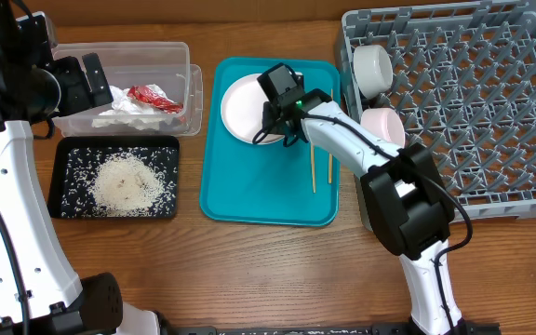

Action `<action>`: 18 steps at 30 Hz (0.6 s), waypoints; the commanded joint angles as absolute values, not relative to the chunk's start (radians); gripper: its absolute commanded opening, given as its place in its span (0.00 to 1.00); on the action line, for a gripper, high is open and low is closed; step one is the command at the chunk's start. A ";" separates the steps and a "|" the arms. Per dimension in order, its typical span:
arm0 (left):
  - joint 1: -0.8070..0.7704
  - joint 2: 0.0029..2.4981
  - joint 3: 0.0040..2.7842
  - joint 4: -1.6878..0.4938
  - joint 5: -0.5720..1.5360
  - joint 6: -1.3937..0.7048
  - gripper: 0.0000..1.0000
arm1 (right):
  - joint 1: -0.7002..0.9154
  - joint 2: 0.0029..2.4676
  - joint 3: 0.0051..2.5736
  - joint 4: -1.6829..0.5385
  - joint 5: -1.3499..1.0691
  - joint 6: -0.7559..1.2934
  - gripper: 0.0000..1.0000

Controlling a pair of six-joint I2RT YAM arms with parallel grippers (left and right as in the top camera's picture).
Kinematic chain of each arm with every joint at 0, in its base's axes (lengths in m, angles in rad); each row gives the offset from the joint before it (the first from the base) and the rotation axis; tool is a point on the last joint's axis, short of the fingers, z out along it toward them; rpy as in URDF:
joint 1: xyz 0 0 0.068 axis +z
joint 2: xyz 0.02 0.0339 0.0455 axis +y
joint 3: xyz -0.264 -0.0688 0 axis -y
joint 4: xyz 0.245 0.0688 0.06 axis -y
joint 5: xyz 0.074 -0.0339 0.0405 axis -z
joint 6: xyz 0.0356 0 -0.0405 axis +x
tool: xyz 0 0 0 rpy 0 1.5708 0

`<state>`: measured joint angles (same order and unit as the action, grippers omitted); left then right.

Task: Sort waste into correct bins and load items into the dishwasher
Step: 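Grasp the white plate rim and lift it toward the rack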

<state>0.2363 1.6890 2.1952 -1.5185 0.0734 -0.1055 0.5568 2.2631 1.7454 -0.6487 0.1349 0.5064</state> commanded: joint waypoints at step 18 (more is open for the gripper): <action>0.236 1.695 2.195 -1.514 0.068 -0.105 1.00 | 0.547 2.169 1.765 -0.823 0.299 0.666 0.41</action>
<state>0.2363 1.6890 2.1952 -1.5181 0.0734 -0.1055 0.5560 2.2093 1.7466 -0.7986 0.2371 0.5762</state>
